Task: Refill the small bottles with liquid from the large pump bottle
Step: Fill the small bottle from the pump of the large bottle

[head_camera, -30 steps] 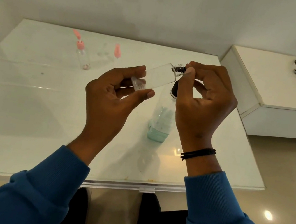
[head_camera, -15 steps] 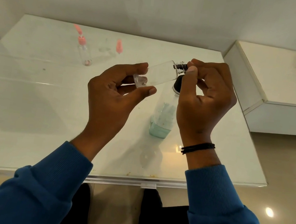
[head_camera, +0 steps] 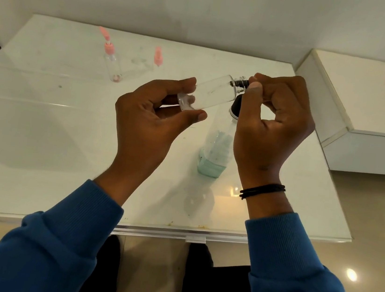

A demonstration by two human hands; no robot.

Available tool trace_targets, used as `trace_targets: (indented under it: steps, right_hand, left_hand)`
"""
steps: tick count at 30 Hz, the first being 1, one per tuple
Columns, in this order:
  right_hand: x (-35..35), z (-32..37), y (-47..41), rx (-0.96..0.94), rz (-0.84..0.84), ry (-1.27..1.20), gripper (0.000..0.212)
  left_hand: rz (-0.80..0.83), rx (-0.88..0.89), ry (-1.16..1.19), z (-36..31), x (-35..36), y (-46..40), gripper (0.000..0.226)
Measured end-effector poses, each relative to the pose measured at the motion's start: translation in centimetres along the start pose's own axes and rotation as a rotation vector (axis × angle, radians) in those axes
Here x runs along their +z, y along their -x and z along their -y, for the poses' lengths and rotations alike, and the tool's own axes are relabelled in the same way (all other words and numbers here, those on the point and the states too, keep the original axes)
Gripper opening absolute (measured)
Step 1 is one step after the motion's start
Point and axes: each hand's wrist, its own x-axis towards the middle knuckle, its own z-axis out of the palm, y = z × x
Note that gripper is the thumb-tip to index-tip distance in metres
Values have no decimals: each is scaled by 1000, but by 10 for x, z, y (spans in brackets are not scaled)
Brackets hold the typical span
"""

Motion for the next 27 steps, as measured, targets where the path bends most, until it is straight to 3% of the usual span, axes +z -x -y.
trace_targets:
  steps: [22,27]
  right_hand:
    - [-1,3,-7,-21,1,49,15]
    - [0,6,-8,-55,-28,91,26]
  left_hand:
    - [-12,-14,-12,0,3,1,46]
    - [-14,-12,-11,0,2,2,46]
